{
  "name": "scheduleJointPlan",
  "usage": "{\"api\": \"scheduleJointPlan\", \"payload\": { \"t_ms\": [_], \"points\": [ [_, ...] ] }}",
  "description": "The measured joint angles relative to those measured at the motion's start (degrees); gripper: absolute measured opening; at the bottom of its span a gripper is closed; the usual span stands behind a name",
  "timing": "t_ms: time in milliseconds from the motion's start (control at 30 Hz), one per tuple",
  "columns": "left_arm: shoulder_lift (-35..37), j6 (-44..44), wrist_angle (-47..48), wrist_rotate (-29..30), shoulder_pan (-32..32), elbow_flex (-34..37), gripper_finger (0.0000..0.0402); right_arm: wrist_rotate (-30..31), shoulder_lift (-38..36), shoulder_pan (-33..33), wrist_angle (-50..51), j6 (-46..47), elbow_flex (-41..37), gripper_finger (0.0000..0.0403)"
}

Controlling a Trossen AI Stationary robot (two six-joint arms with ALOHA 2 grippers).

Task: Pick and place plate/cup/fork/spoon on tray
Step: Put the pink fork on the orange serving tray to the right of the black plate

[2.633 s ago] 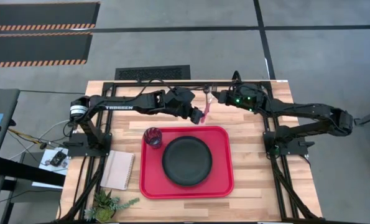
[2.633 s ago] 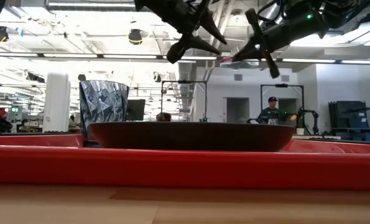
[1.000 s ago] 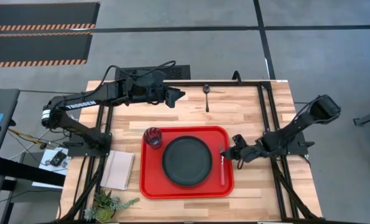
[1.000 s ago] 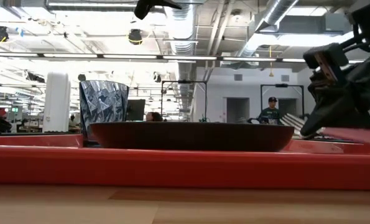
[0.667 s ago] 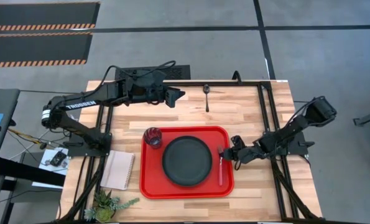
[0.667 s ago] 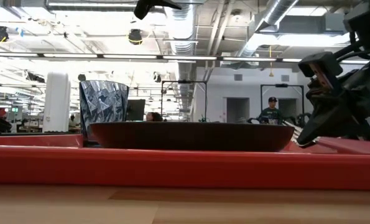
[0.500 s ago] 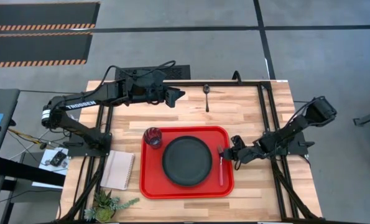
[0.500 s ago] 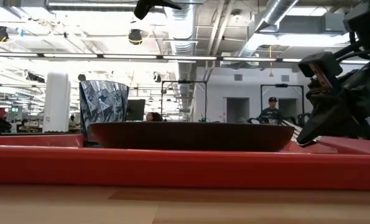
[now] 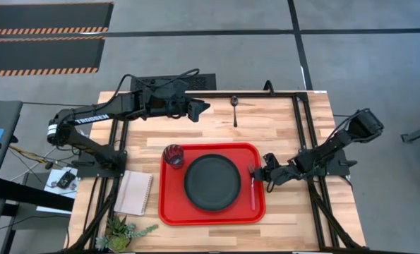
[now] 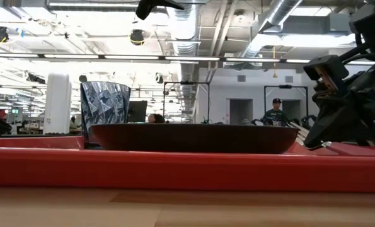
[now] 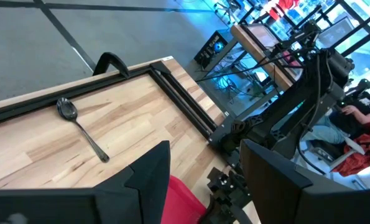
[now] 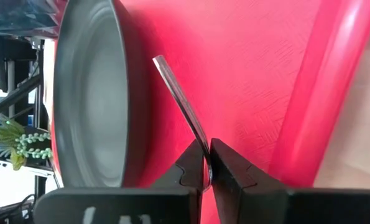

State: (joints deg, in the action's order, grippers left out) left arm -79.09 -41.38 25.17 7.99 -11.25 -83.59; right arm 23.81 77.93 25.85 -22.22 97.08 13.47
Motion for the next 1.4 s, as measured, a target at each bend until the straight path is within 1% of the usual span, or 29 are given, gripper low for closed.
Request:
{"api": "scheduleJointPlan", "payload": {
  "t_ms": [300,700,900,1133,1400],
  "points": [
    [0.0,0.0,0.0,0.0,0.0,0.0,0.018,0.5,-0.1,-0.2,2.6,2.4,0.2,0.0059],
    [0.0,0.0,0.0,0.0,0.0,0.0,0.018,0.3,0.0,-0.2,2.7,3.0,0.1,0.0117],
    [0.0,-0.3,0.0,0.0,0.0,0.0,0.018,-0.3,-0.1,0.1,2.3,3.6,0.1,0.0135],
    [0.0,-0.4,0.0,0.0,0.0,0.0,0.018,-1.8,-0.8,0.1,2.7,3.6,0.0,0.0138],
    [0.0,-0.4,0.0,0.0,0.0,0.0,0.018,-2.3,-4.5,-0.1,6.4,3.4,-0.1,0.0128]
  ]
}}
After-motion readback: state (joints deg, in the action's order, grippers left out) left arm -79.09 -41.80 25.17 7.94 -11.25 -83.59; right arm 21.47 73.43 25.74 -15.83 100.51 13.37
